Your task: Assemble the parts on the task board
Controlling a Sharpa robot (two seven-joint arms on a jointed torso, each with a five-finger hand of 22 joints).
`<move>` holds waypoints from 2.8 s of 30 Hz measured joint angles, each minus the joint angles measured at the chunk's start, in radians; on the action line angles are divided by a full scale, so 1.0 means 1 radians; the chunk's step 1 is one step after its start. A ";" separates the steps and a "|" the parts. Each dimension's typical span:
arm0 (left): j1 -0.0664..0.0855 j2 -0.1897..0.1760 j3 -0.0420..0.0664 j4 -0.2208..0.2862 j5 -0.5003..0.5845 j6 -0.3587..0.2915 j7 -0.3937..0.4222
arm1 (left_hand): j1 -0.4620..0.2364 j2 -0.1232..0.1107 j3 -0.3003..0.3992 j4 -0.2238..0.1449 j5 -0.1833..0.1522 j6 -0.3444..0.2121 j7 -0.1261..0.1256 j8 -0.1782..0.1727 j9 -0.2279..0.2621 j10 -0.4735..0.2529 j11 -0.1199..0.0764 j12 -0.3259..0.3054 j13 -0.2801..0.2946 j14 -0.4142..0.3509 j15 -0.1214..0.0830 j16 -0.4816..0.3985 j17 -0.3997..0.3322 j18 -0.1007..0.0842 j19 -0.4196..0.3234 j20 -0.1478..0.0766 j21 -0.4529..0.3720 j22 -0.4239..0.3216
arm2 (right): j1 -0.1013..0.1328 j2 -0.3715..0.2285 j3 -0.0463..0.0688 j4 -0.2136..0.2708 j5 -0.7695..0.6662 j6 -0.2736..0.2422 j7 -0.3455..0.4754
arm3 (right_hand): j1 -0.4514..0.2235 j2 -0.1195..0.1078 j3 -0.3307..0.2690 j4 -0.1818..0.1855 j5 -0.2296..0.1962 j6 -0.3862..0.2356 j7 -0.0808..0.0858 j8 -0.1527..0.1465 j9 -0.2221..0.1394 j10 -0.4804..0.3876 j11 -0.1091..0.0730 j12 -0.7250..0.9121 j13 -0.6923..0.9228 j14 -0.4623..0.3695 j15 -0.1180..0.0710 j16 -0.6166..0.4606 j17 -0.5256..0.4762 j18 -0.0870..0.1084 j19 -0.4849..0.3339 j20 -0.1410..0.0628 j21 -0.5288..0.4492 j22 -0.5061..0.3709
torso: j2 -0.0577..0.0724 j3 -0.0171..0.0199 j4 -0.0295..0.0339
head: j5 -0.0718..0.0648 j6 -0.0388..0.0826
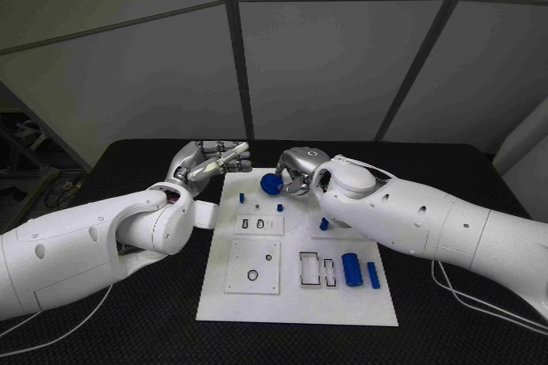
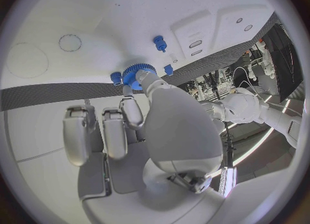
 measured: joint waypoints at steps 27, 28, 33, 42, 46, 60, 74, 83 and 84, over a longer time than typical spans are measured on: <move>0.001 0.001 0.000 -0.004 -0.001 0.000 -0.001 | 0.000 0.000 0.000 0.000 0.000 0.000 0.000 0.000 0.000 -0.004 -0.004 0.000 0.000 0.000 0.000 0.000 0.000 0.000 0.000 0.000 0.000 0.000 | -0.001 -0.016 0.000 0.010 -0.001 0.015 -0.002 | -0.009 -0.009 0.000 0.000 -0.005 -0.011 0.002 -0.009 -0.002 -0.004 0.004 -0.004 0.005 0.000 0.007 0.000 0.000 0.000 -0.001 0.006 0.000 0.000 | 0.000 0.0007 -0.0007 | -0.004 -0.003; 0.001 0.001 0.000 -0.004 -0.001 0.000 -0.001 | 0.000 0.000 0.000 0.000 0.000 0.000 0.000 0.000 0.000 -0.004 -0.004 0.000 0.000 0.000 0.000 0.000 0.000 0.000 0.000 0.000 0.000 0.000 | -0.001 -0.017 0.000 0.011 -0.001 0.014 -0.002 | -0.009 -0.009 0.000 0.000 -0.005 -0.011 0.002 -0.009 -0.002 -0.004 0.004 -0.004 0.005 0.000 0.007 0.000 0.000 0.000 -0.001 0.006 0.000 0.000 | 0.000 0.0007 -0.0007 | -0.004 -0.003; 0.001 0.001 0.000 -0.005 -0.001 0.000 -0.001 | 0.000 0.000 0.000 0.000 0.000 0.000 0.000 0.000 0.000 -0.004 -0.004 0.000 0.000 0.000 0.000 0.000 0.000 0.000 0.000 0.000 0.000 0.000 | -0.001 -0.021 0.000 0.012 -0.001 0.009 -0.004 | -0.015 -0.004 0.000 0.000 -0.008 -0.011 0.002 -0.009 -0.002 -0.004 0.004 -0.004 0.005 0.000 0.007 0.000 0.000 0.000 -0.001 0.006 0.000 0.000 | 0.000 0.0007 -0.0007 | -0.005 -0.002; 0.001 0.001 0.000 -0.007 -0.001 0.001 -0.001 | 0.000 0.000 0.000 0.000 0.000 -0.004 0.004 0.000 0.000 -0.007 0.000 0.000 0.000 0.000 0.000 -0.004 0.001 0.000 0.000 0.000 0.000 0.000 | -0.001 -0.028 0.000 0.022 0.001 -0.014 -0.004 | -0.034 -0.016 -0.009 0.008 -0.020 -0.015 0.006 -0.017 -0.002 -0.004 0.004 0.000 0.007 0.000 0.007 0.000 0.000 0.000 -0.001 0.006 0.000 0.000 | 0.000 0.0007 -0.0007 | -0.007 -0.002; 0.001 0.001 0.000 -0.008 -0.001 0.001 -0.002 | 0.000 0.000 0.000 0.000 0.001 -0.004 0.004 0.000 0.000 -0.007 0.000 0.000 0.000 0.000 0.000 -0.004 0.001 0.000 0.000 0.000 0.000 -0.001 | -0.001 -0.029 0.000 0.026 0.005 -0.022 -0.002 | -0.038 -0.020 -0.011 0.010 -0.026 -0.015 0.006 -0.020 -0.002 -0.003 0.004 0.001 0.007 -0.003 0.010 0.000 0.000 0.000 -0.001 0.006 0.000 0.000 | 0.000 0.0006 -0.0007 | -0.007 -0.002; 0.001 -0.003 0.000 -0.007 -0.001 0.002 -0.002 | 0.000 0.000 -0.003 -0.003 0.001 -0.004 0.004 0.000 0.000 -0.007 0.000 0.000 0.000 -0.003 0.004 -0.004 0.001 0.000 0.000 0.000 0.000 -0.001 | -0.002 -0.087 -0.001 0.073 0.057 -0.057 0.025 | -0.052 -0.005 -0.006 0.020 -0.013 -0.018 0.003 -0.024 -0.002 -0.003 0.004 0.001 0.011 -0.003 0.010 0.000 0.000 0.000 0.002 0.009 -0.004 0.001 | -0.001 0.0001 -0.0007 | -0.005 0.001; 0.001 -0.015 0.000 -0.013 -0.007 0.017 -0.004 | 0.000 0.011 0.008 -0.014 0.001 0.045 -0.006 0.004 0.001 0.065 -0.022 0.009 0.004 0.020 -0.016 -0.010 0.019 0.000 -0.011 -0.004 -0.004 -0.002 | 0.000 -0.406 0.001 0.242 0.376 -0.104 0.230 | -0.006 0.011 0.031 -0.010 -0.011 0.024 -0.017 -0.024 0.002 -0.013 -0.005 -0.012 -0.006 0.001 0.006 -0.017 0.000 0.000 0.002 0.009 -0.021 0.001 | -0.011 0.0012 -0.0170 | -0.003 0.014; 0.000 -0.007 0.000 -0.026 -0.019 0.041 -0.006 | 0.000 0.011 0.013 -0.018 0.001 0.052 -0.005 0.004 0.001 0.076 -0.025 0.009 0.003 0.036 -0.018 -0.010 0.024 0.000 -0.007 -0.008 -0.004 -0.002 | 0.000 -0.465 0.000 0.190 0.506 -0.097 0.327 | 0.000 -0.013 0.012 -0.030 -0.011 -0.004 -0.007 -0.044 -0.009 -0.024 -0.006 -0.034 -0.026 0.001 0.006 -0.017 0.000 0.000 -0.001 0.006 -0.026 0.000 | -0.015 0.0063 -0.0261 | -0.015 0.018; 0.000 -0.006 0.000 -0.027 -0.021 0.044 -0.006 | 0.000 0.011 0.013 -0.018 0.001 0.052 -0.005 0.004 0.001 0.076 -0.025 0.009 0.003 0.036 -0.018 -0.010 0.025 0.000 -0.007 -0.007 -0.004 -0.002 | 0.000 -0.465 0.000 0.179 0.514 -0.094 0.334 | 0.003 -0.016 0.013 -0.033 -0.011 -0.010 -0.007 -0.044 -0.011 -0.025 -0.007 -0.037 -0.028 0.001 0.006 -0.017 0.000 0.000 -0.001 0.006 -0.026 0.000 | -0.014 0.0065 -0.0261 | -0.018 0.018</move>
